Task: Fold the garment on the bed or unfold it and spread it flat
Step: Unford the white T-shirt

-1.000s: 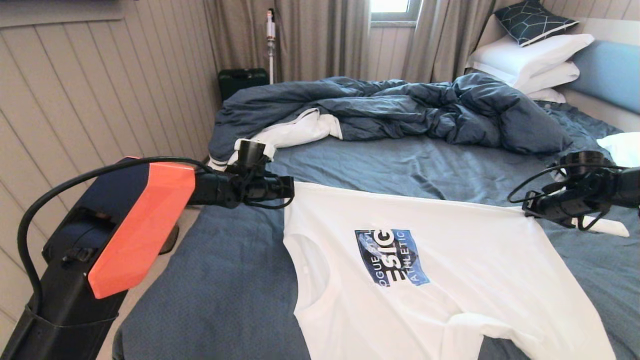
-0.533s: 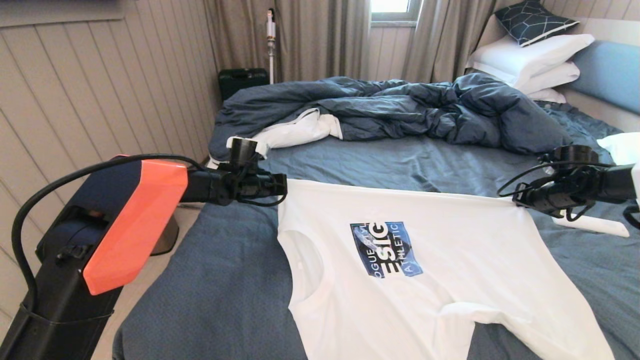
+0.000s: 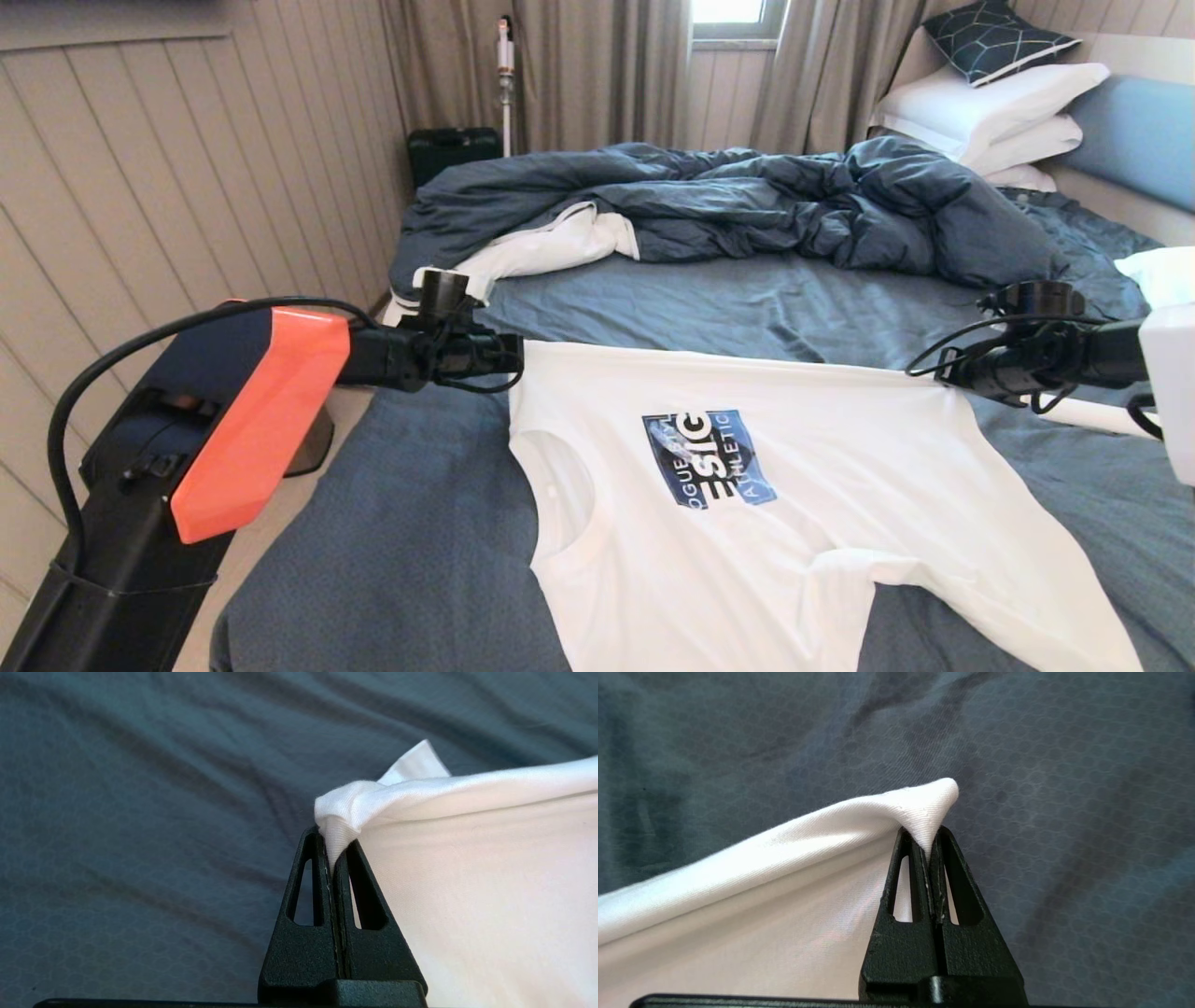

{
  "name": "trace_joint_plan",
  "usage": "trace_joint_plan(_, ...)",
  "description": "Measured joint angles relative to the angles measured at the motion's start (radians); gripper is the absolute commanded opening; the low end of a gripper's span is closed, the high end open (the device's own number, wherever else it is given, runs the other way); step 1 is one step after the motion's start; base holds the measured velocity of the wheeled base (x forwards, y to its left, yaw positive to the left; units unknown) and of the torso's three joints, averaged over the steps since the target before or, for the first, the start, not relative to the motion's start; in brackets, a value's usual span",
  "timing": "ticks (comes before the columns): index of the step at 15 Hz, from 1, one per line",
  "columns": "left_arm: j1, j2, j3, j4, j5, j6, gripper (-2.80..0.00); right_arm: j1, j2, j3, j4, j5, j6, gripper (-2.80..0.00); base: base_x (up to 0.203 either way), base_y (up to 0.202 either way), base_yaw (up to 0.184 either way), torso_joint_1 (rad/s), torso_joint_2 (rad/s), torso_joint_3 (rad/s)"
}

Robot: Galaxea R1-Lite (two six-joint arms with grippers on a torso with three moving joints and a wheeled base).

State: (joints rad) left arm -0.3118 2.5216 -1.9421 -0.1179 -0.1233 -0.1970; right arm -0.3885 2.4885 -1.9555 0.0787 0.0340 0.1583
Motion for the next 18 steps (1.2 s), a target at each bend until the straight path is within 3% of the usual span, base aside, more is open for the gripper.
trace_joint_plan(1, 0.005, 0.005, 0.0, 0.001, 0.0, 0.0, -2.8, 0.002, 0.002, 0.0, 0.0, 0.0, -0.002, -2.8, 0.0, 0.0, 0.0, 0.0, 0.0, 0.0)
trace_joint_plan(2, 0.006, 0.008, 0.0, 0.001, 0.0, 0.001, -2.8, 0.003, 0.003, 0.0, 0.0, -0.001, -0.003, 0.0, 0.0, 0.0, 0.0, 0.0, 0.0, 0.0)
trace_joint_plan(7, 0.009, 0.016, 0.0, 0.007, 0.008, 0.012, -2.8, 0.006, 0.006, 0.0, 0.0, -0.009, -0.007, 0.0, 0.0, 0.0, 0.0, 0.0, 0.0, 0.0)
trace_joint_plan(8, 0.006, 0.016, 0.0, 0.008, 0.009, 0.013, 0.0, 0.006, 0.007, 0.0, 0.002, -0.007, -0.01, 0.0, 0.0, 0.0, 0.0, 0.0, 0.0, 0.0)
trace_joint_plan(18, 0.009, -0.036, 0.039, 0.014, 0.014, 0.011, 0.0, -0.018, -0.009, 0.019, 0.011, 0.003, -0.005, 0.0, 0.0, 0.0, 0.0, 0.0, 0.0, 0.0)
